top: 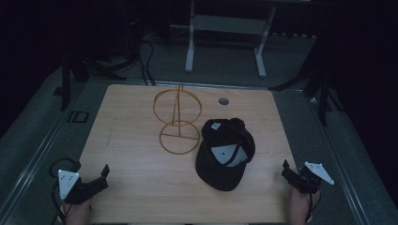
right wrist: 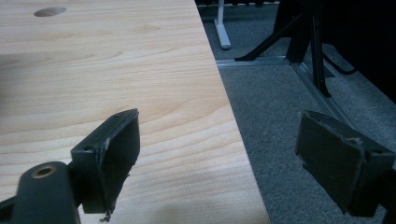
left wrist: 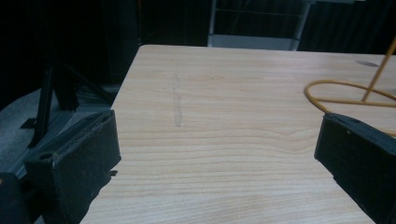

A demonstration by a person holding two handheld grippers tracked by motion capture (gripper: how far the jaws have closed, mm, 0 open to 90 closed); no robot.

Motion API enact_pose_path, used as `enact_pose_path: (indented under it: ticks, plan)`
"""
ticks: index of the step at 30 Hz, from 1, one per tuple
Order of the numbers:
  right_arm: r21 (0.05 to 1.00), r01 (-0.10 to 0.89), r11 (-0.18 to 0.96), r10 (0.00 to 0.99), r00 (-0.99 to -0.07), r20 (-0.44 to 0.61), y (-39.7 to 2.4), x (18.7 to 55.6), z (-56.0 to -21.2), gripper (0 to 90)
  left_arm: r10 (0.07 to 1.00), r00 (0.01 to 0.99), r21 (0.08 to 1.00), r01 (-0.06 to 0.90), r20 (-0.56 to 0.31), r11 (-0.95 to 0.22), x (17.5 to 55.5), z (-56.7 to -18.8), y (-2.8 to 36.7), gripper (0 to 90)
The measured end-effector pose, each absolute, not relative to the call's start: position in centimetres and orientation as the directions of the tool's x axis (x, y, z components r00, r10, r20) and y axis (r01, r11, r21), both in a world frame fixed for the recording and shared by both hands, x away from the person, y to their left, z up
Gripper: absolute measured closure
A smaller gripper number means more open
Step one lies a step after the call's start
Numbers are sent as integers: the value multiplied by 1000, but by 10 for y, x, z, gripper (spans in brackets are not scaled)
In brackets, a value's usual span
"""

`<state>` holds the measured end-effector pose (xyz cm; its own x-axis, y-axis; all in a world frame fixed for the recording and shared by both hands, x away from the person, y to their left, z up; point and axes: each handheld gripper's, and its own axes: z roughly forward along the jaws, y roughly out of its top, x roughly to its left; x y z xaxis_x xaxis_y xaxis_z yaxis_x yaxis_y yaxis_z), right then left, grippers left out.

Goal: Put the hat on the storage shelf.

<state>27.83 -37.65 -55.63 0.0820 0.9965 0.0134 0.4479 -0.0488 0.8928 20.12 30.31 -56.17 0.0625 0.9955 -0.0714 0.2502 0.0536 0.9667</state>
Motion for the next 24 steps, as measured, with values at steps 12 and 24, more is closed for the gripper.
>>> enact_pose_path:
  ticks: [12, 24]
  plan:
    - [892, 451, -38, 999, 26, 29, -372, 276, -543, 138, 997, 29, 959, 275, -75, 64, 198, -559, 301, 6]
    - [927, 375, 23, 991, -133, 29, -345, 268, -482, 135, 989, 22, 936, 328, -144, 128, 197, -556, 301, 7]
